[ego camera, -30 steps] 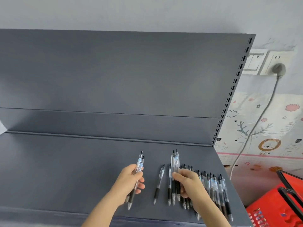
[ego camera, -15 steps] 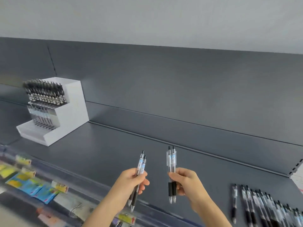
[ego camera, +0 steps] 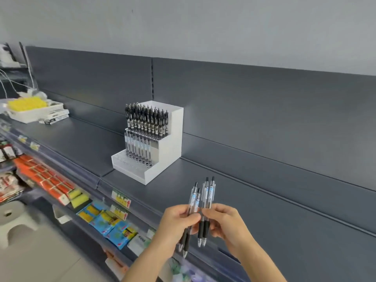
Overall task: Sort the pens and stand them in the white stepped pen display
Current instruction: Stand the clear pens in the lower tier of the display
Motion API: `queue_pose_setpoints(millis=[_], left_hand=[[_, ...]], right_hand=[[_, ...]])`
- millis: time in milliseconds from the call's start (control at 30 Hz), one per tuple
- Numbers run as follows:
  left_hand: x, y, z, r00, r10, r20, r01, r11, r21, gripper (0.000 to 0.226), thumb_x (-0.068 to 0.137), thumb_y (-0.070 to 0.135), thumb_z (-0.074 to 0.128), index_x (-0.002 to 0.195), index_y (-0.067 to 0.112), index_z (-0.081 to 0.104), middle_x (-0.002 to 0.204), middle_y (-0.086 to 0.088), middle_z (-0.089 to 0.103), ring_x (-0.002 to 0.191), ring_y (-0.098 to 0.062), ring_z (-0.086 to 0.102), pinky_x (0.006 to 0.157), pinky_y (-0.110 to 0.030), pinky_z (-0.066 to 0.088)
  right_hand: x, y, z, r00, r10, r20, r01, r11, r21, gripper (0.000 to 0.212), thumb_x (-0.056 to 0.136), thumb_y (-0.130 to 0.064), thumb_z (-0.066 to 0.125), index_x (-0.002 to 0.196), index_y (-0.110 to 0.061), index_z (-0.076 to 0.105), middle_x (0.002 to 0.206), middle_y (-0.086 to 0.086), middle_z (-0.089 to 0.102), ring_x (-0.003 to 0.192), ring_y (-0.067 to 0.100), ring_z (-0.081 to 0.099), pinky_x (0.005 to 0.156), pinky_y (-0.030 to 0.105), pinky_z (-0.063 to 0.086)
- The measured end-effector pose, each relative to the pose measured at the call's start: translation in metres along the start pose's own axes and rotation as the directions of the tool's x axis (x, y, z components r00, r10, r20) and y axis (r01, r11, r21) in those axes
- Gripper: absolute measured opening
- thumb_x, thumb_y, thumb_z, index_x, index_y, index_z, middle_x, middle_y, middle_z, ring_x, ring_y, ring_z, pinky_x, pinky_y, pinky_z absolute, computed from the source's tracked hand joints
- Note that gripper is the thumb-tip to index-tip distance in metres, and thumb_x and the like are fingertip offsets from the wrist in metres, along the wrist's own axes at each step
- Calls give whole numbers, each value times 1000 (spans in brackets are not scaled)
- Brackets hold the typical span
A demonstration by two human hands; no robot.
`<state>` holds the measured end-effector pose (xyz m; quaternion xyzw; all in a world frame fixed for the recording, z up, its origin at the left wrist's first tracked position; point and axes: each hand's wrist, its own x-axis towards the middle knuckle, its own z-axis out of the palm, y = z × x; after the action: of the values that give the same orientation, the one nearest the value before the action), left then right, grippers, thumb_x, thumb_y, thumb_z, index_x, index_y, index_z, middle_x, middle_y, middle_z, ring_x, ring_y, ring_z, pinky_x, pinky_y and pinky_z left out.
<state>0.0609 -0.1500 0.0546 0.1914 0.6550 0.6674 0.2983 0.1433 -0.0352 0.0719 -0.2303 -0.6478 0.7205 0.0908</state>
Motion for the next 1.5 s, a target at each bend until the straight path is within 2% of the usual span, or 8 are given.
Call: queue_pose_setpoints(millis=[200,567,733,900,1033,1267,1400,1500], left_hand=[[41,8,-49,994,42,-101,-39,999,29,20,83,-5,60,79,10,72,70,-3,72,65,-12,66,63,-22,52],[145,25,-123,988,43,-147,-24,991,134,12,82,-5,61,83,1,72,83,-20,72,72,-20,65,73,-32,54],[173,26,-164,985,-36,-171,45,998,51,7,81,-6,62,80,-6,69,70,-14,72,64,-18,70,57,-21,52],[196,26,-195,994,-79,-76,81,996,31,12,84,-6,59,78,-4,68,73,-19,71,66,-21,68,55,-26,54],[213,26,-222,995,-87,43,86,996,39,13,84,-6,58,76,-1,67,75,-18,72,70,-22,71,61,-27,56],[236,36,-284,976,-43,212,26,996,84,14,85,-7,57,80,0,67,81,-14,74,77,-23,72,71,-29,57],[243,40,-314,960,-22,278,-16,991,134,12,85,-5,58,83,-1,69,79,-14,74,80,-24,71,74,-30,57],[249,44,-330,956,-7,292,-35,990,139,12,86,-4,58,85,0,69,79,-13,74,80,-24,71,73,-29,56]], right_hand=[[70,-1,45,999,45,-30,-44,999,30,8,84,-1,61,76,1,64,54,4,50,41,10,41,42,20,32],[185,-22,90,999,30,-14,-29,997,67,15,85,3,59,73,-1,67,53,1,55,43,10,42,43,20,35],[212,-28,100,992,-13,-122,9,999,-37,14,83,4,61,74,-6,65,54,0,55,45,11,44,46,22,37],[232,-26,111,969,-77,-236,46,990,-137,15,85,-2,61,70,-4,63,57,3,56,47,10,46,46,22,38],[244,-23,130,922,-148,-357,76,975,-209,26,89,-8,58,63,-7,62,57,5,57,46,9,48,48,22,41],[258,-38,170,759,-309,-573,84,920,-384,15,87,-8,59,74,-7,68,57,-3,63,46,0,55,50,15,49],[268,-45,182,658,-365,-659,13,880,-474,17,87,-5,56,75,-1,67,65,6,67,60,21,58,65,36,53],[279,-42,193,652,-373,-661,-66,839,-539,19,88,-5,53,74,3,64,70,16,67,60,22,49,58,30,42]])
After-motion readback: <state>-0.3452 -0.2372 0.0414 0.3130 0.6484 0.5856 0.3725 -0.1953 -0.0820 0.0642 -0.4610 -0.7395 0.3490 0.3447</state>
